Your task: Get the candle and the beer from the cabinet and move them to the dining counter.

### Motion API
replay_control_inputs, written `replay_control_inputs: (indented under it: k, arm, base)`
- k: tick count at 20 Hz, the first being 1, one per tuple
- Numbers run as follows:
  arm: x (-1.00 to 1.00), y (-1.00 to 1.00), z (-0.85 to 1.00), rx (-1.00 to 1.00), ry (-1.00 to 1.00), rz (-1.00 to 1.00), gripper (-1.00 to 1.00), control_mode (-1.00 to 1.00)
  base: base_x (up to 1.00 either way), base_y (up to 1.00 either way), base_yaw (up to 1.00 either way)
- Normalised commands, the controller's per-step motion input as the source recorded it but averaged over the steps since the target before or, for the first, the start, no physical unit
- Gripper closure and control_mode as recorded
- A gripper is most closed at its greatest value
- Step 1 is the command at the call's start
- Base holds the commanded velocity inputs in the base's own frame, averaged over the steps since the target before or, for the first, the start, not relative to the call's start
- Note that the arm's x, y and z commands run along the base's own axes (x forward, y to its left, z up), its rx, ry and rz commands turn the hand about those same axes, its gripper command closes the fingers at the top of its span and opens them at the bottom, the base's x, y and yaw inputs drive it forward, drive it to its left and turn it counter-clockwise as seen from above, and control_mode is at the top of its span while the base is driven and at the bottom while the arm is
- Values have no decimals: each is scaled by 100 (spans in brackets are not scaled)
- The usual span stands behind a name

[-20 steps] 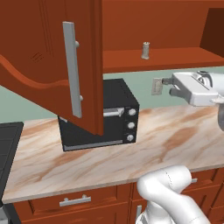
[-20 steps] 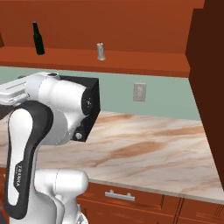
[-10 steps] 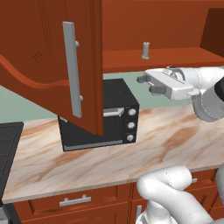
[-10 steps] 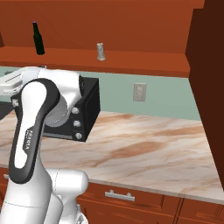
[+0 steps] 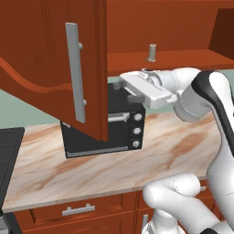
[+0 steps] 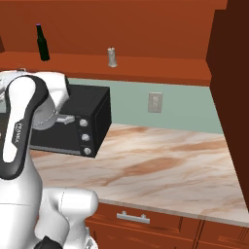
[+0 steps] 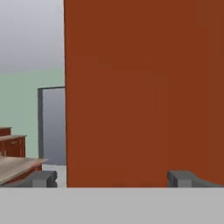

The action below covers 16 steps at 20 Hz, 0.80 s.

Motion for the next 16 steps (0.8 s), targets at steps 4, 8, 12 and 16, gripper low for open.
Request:
replay_control_inputs:
  k: [4, 8, 12, 16]
  arm:
    - [0, 55, 0, 7, -14, 5, -100, -100]
    - [0, 36, 0, 13, -11, 4, -100, -100]
    - [0, 24, 0, 12, -7, 3, -100, -100]
    - [0, 36, 0, 6, -1, 5, -100, -100]
  base:
    - [0, 0, 0]
    - [0, 0, 0]
    - [0, 0, 0]
    - [0, 0, 0]
